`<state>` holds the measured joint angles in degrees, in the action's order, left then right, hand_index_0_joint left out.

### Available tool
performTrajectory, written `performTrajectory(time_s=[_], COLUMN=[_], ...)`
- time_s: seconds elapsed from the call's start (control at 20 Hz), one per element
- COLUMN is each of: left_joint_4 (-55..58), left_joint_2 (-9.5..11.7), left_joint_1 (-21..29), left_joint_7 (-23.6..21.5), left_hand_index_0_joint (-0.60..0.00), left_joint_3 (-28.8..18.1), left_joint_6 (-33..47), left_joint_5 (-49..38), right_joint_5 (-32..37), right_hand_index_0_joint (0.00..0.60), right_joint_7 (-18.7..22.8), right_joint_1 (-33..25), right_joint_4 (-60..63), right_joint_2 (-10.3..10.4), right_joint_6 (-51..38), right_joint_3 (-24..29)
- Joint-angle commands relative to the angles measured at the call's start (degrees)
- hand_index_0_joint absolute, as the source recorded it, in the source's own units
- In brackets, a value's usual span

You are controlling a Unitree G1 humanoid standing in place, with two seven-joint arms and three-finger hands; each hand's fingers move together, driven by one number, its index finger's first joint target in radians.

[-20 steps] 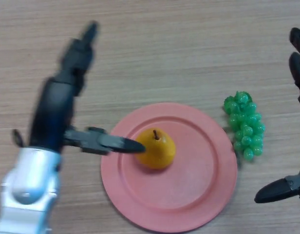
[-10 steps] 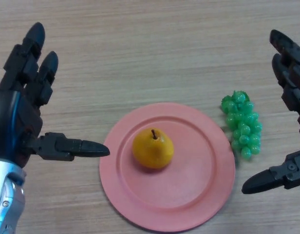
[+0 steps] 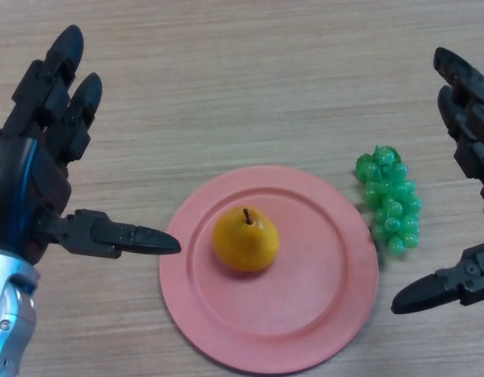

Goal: Pick up the yellow pear and place it on the plate

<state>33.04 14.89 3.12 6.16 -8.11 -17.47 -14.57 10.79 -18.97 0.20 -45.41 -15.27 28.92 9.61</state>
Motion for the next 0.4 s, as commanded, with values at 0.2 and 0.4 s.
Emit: performTrajectory(time_s=[0.2,0.4], left_joint_4=[2.8,4.2], left_joint_2=[1.2,1.5], left_joint_1=[1.1,1.0], left_joint_7=[0.1,0.3], left_hand_index_0_joint=[0.0,0.0], left_joint_3=[-2.8,-3.4], left_joint_6=[6.5,4.9], left_joint_5=[2.4,2.8], right_joint_5=[2.5,3.1], right_hand_index_0_joint=[0.0,0.0], right_joint_7=[0.1,0.4], right_joint_1=[-1.8,-2.4], right_joint_4=[-4.1,-5.3], right_joint_2=[-1.5,-1.6], right_joint_6=[-4.4,-1.4], right_joint_3=[2.3,1.5])
